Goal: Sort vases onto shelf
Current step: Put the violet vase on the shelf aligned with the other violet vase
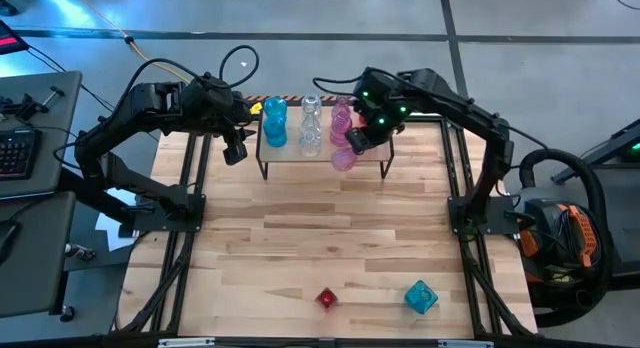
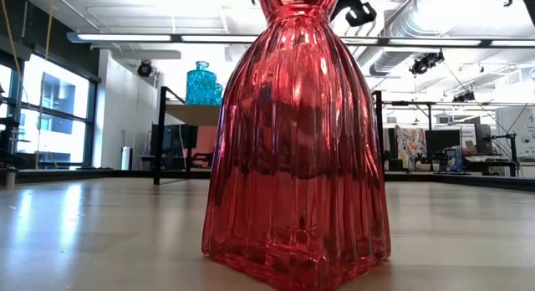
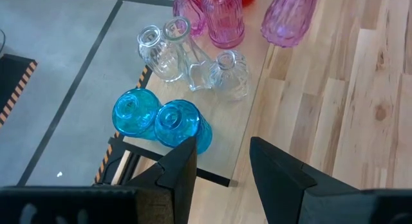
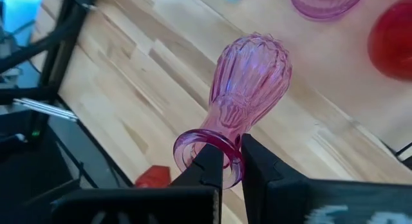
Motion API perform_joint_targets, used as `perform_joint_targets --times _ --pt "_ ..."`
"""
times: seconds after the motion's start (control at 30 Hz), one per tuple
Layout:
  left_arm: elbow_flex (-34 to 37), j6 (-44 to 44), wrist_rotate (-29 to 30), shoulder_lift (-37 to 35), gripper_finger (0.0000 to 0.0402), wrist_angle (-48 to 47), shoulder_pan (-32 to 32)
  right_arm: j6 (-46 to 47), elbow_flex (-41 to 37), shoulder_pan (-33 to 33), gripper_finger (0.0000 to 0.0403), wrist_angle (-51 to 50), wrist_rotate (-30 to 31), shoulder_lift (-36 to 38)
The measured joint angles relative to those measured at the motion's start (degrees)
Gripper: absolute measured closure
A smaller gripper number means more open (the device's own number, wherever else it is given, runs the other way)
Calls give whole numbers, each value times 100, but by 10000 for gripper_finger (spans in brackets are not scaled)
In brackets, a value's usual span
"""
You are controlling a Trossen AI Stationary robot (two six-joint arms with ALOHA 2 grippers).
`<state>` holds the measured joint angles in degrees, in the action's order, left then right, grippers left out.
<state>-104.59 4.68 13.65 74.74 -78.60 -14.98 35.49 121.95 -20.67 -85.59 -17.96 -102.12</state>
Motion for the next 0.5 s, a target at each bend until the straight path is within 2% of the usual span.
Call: perform_joint_targets --times 0.5 --pt "1 -2 1 0 266 39 1 -301 2 -272 396 -4 271 -84"
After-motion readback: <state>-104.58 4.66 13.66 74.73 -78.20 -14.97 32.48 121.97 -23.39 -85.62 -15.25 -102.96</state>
